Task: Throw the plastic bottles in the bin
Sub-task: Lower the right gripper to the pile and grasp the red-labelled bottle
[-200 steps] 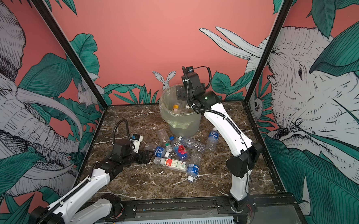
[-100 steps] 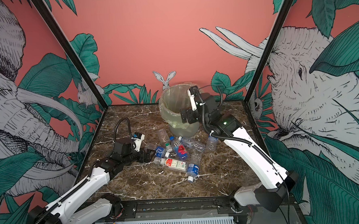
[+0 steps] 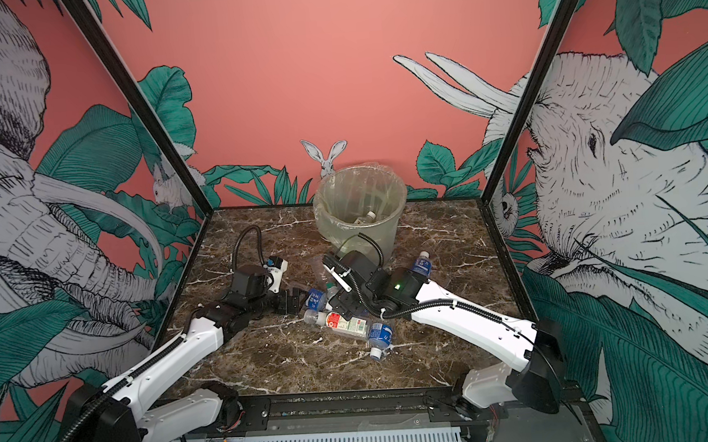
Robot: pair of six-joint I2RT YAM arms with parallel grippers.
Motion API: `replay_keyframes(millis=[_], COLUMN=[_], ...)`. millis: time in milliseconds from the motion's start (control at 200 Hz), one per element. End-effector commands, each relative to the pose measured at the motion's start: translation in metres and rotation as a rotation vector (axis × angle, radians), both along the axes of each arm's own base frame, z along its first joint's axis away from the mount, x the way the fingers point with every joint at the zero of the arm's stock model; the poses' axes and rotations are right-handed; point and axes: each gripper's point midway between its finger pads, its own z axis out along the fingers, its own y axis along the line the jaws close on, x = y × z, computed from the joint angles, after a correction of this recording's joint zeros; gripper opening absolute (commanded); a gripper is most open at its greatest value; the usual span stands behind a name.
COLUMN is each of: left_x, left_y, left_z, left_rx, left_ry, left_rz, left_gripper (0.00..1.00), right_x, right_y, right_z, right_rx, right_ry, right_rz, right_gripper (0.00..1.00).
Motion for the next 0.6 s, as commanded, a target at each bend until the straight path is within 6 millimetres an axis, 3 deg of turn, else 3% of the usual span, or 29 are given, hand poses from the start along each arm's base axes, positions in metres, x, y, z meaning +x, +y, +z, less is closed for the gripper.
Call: replay_keyframes(millis=[0, 250, 550, 590], left_x=[0.005, 0.004, 0.003, 0.003], left_y=[0.01, 0.018, 0.021, 0.02], left_z=[0.002, -0.006, -0.014, -0.014], left_rx=[-0.001, 0.011, 0.027, 0.026], left_ry=[0.02, 0.032, 0.047, 0.046], left_rz=[0.059, 0.084, 0.084, 0.083], left_gripper=[0.92, 0.91, 0.91, 0.91], right_x=[-0.013, -0.03, -0.035, -0.035], right_y=[0.011, 0.018, 0.023, 0.022], right_z=[-0.027, -0.076, -0.103, -0.116], right_rx=[-0.044, -0.116, -0.159, -0.193], right_ry=[0.072, 0.191, 0.245, 0.262], right_rz=[0.062, 0.114, 0.133, 0.131], right_gripper=[0.97, 0.98, 0.98, 0.98])
